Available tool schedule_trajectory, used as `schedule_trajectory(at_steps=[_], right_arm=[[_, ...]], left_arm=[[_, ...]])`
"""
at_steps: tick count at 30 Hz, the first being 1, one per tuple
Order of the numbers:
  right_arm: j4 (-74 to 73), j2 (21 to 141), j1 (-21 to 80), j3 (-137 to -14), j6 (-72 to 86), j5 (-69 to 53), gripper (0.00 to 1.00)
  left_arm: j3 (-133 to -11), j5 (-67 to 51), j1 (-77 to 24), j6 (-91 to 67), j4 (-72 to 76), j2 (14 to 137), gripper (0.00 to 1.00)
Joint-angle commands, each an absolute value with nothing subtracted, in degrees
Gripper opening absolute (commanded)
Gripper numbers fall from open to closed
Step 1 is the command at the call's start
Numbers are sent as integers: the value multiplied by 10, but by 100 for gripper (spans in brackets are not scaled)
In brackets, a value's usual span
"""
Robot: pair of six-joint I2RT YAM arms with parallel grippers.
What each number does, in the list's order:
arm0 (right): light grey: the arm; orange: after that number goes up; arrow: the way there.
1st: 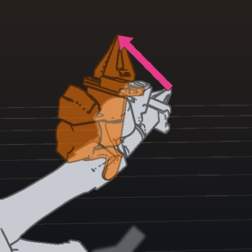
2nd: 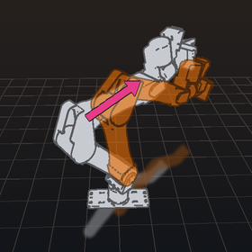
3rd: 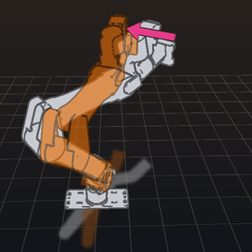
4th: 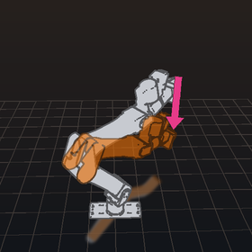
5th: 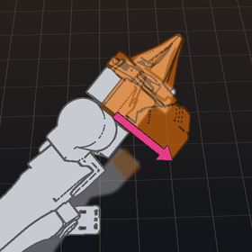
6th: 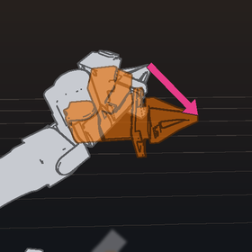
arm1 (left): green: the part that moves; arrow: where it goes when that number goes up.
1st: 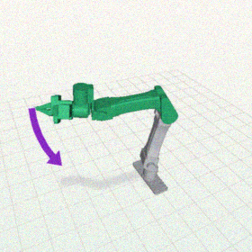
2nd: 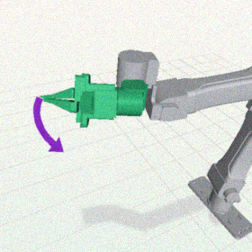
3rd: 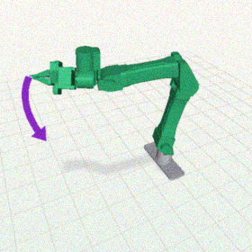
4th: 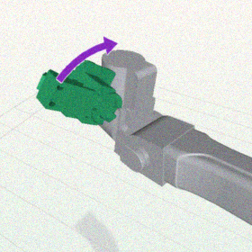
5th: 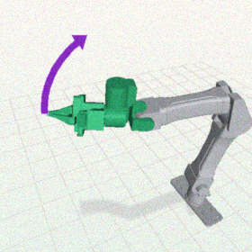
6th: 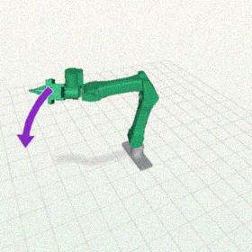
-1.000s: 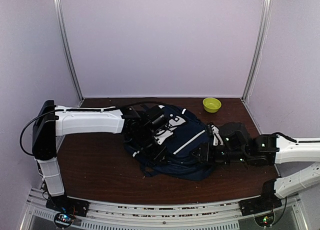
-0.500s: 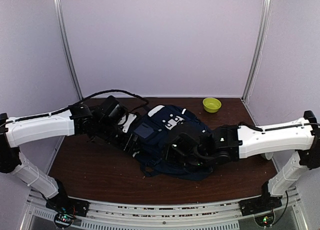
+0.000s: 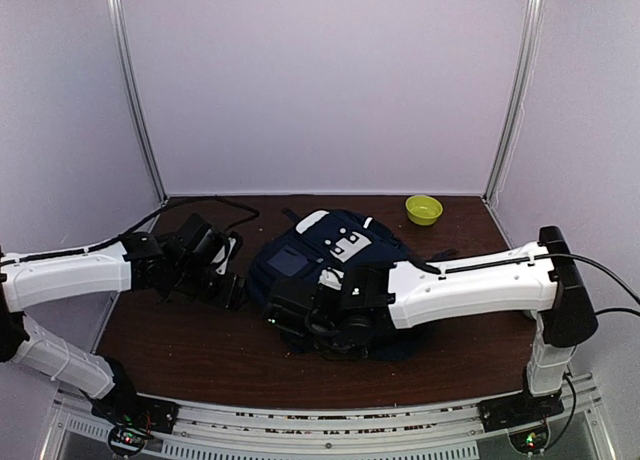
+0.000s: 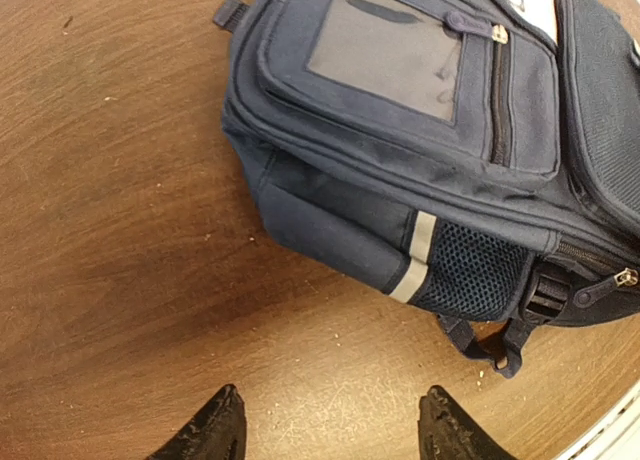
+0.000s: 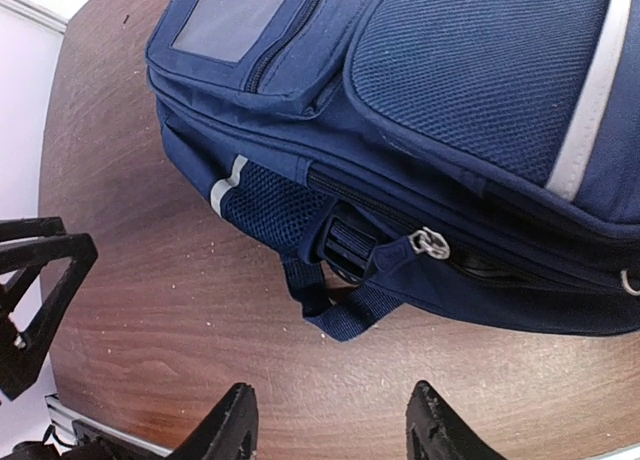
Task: Pack the student bag
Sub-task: Adjust the student bag at the center of the board.
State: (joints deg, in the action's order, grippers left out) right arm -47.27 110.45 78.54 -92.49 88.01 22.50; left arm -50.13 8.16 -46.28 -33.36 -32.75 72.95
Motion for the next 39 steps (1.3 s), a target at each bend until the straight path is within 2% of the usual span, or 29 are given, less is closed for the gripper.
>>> schedule_trajectory(at_steps=[1, 6, 22, 25, 31, 39], right_arm=[[-498, 1135, 781, -958, 913, 256, 50], [-437, 1150, 761, -930, 920, 237, 46], [-352, 1174, 711, -855, 951, 209, 44], [-336, 1166, 698, -829, 951, 218, 40], [-295, 1118, 679, -749, 968, 224, 30], [-347, 1004, 675, -670, 892, 208, 30]], left_arm=[[-471, 91, -457, -350, -272, 695, 60], [-443, 83, -457, -348, -258, 668, 60], [-422, 69, -457, -341, -238, 651, 59], [-420, 64, -457, -342, -233, 654, 59], [-417, 58, -457, -340, -230, 662, 59], [-418, -7, -458, -275, -174, 687, 60]])
